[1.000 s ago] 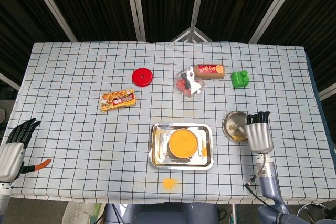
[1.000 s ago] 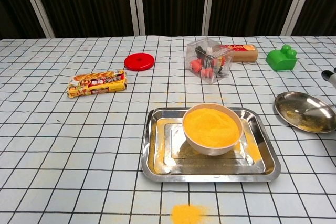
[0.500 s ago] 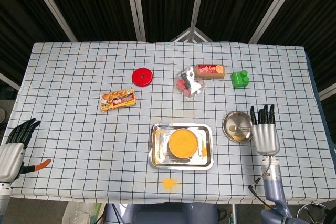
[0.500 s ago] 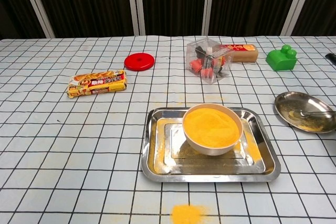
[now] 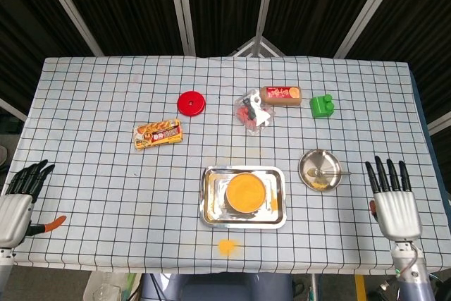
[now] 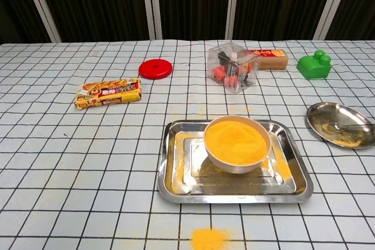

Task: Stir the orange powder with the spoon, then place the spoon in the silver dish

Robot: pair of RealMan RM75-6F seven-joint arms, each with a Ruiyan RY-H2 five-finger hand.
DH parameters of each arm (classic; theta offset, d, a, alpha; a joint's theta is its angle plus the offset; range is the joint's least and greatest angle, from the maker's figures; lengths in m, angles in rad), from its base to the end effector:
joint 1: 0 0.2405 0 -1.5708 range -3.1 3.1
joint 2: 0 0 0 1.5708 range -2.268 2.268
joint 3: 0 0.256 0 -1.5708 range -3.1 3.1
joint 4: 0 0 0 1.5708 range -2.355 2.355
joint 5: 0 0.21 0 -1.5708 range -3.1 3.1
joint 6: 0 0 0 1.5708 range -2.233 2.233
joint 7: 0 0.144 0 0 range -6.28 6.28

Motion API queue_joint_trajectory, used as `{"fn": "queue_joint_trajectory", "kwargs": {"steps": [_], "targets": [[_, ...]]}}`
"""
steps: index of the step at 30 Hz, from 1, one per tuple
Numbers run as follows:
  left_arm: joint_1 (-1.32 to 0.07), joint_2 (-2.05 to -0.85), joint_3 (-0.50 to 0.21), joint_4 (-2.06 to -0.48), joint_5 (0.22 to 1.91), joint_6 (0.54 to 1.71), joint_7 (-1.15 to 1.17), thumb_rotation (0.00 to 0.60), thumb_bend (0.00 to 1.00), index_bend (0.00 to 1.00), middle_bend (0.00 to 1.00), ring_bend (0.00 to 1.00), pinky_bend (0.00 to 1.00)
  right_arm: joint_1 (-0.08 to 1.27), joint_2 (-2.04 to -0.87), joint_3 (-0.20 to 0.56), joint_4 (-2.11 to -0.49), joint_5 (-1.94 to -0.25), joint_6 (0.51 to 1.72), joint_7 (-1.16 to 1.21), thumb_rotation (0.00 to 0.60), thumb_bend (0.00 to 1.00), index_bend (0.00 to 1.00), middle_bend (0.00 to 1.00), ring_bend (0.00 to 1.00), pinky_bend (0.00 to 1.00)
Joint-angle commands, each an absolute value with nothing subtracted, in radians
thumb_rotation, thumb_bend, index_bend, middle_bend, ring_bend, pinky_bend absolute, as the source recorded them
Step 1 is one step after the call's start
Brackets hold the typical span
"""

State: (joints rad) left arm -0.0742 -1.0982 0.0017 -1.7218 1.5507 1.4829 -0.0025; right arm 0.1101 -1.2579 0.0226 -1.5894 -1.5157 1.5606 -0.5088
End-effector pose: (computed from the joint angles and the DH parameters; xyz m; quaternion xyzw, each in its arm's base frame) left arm -0.2897 0.1650 0.1465 -0.6010 -0.4219 -0.4046 0.5450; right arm -0.2933 -0.1818 0.1224 0.6540 -0.2417 0.2892 0.6559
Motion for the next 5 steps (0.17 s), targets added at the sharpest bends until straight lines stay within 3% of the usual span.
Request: {"fn": "queue_joint_trajectory", "kwargs": {"steps": [1,5], "targets": [[-0.073,-1.101,0.002,-1.719,1.553,1.486,0.007,0.600,0.00,0.00,0.00,0.00,0.00,0.032,-1.167,-0.062,-1.656,-1.585,1.612,-0.359,0.600,0.34,0.00,0.00,0.00,0.00],[-0.072,-1.106,0.001,-1.714,1.556,1.492,0.013,0.600,0.00,0.00,0.00,0.00,0.00,0.019,-1.165,-0.073,-1.633,-1.630,1.638,-0.311,0.600,0.34,0.00,0.00,0.00,0.00]]}}
